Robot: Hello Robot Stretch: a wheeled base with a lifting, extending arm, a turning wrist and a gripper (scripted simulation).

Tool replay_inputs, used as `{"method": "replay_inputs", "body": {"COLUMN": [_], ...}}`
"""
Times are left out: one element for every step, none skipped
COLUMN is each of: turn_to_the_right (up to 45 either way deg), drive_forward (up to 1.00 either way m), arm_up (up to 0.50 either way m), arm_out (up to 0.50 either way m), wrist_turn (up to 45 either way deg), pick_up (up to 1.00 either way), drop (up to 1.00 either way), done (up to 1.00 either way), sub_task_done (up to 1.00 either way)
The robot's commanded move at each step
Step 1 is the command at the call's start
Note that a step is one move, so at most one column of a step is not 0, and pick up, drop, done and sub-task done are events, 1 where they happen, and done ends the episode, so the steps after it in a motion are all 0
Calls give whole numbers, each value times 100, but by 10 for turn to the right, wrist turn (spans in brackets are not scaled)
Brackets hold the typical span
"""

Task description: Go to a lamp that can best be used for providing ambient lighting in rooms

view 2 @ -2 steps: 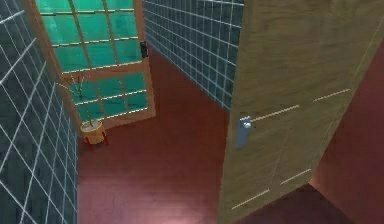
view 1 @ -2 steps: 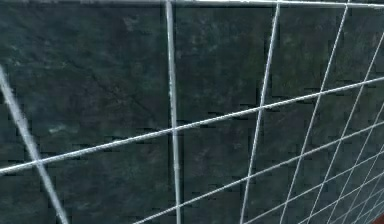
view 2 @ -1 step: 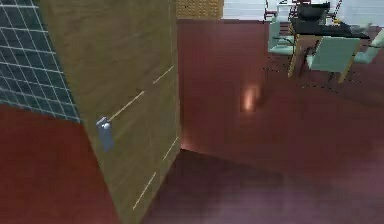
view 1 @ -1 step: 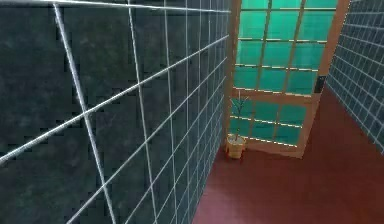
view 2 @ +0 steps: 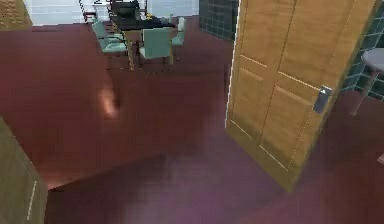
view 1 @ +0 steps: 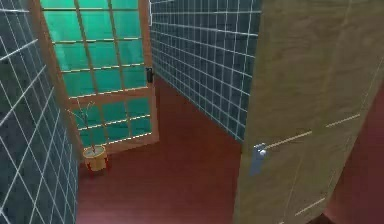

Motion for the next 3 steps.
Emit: {"method": "replay_inputs", "body": {"turn_to_the_right": [450, 180, 0], "drive_forward": [0, 0, 5], "arm_up": [0, 0, 0], "arm_out": [0, 0, 0], "wrist_turn": [0, 0, 0], "pick_up": [0, 0, 0], "drop": [0, 0, 0], "done": [0, 0, 0], "sub_task_done": [0, 0, 0]}}
